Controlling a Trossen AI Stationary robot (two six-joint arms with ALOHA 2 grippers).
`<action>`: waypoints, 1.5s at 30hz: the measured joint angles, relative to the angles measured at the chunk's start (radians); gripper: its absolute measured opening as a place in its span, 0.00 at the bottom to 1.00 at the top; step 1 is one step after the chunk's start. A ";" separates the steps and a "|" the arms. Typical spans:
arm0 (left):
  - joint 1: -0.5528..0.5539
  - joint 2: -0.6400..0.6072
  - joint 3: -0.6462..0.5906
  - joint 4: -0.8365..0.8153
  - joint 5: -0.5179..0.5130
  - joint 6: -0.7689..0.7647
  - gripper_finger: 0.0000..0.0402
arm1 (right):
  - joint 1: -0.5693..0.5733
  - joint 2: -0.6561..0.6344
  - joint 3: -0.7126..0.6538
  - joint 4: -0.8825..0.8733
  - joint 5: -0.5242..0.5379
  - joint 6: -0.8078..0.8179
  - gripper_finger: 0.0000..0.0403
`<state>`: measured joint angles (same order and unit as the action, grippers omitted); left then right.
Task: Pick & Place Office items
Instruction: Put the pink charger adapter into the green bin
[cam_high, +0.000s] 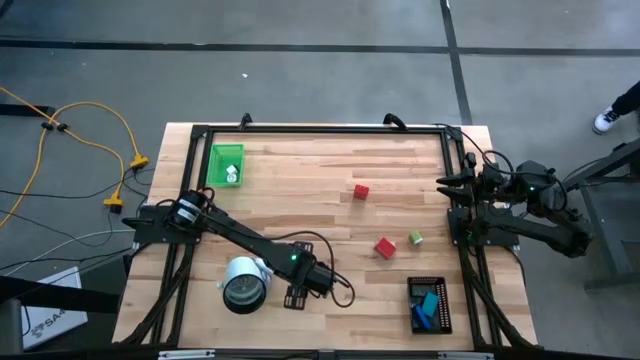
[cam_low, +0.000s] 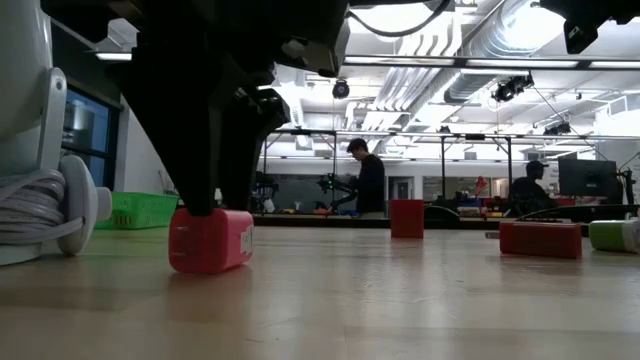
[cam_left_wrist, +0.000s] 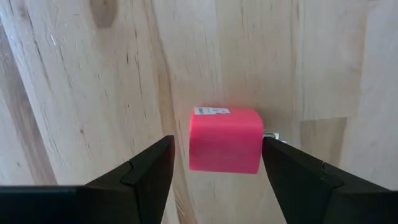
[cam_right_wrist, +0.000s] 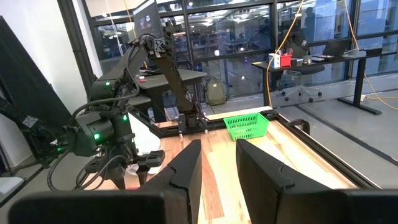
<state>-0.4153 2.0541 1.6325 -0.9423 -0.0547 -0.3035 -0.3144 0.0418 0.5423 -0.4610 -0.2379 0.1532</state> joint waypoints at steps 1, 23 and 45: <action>0.000 0.000 0.000 0.000 0.000 0.000 0.58 | 0.000 0.000 0.000 0.000 0.000 0.000 0.22; -0.012 0.003 0.000 0.004 -0.003 -0.012 0.58 | 0.000 0.000 0.000 0.000 0.000 0.000 0.22; -0.013 0.021 0.002 0.007 -0.022 -0.004 0.58 | 0.000 0.000 0.000 0.000 0.000 0.000 0.22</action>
<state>-0.4278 2.0746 1.6348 -0.9354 -0.0769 -0.3077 -0.3144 0.0420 0.5419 -0.4614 -0.2379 0.1532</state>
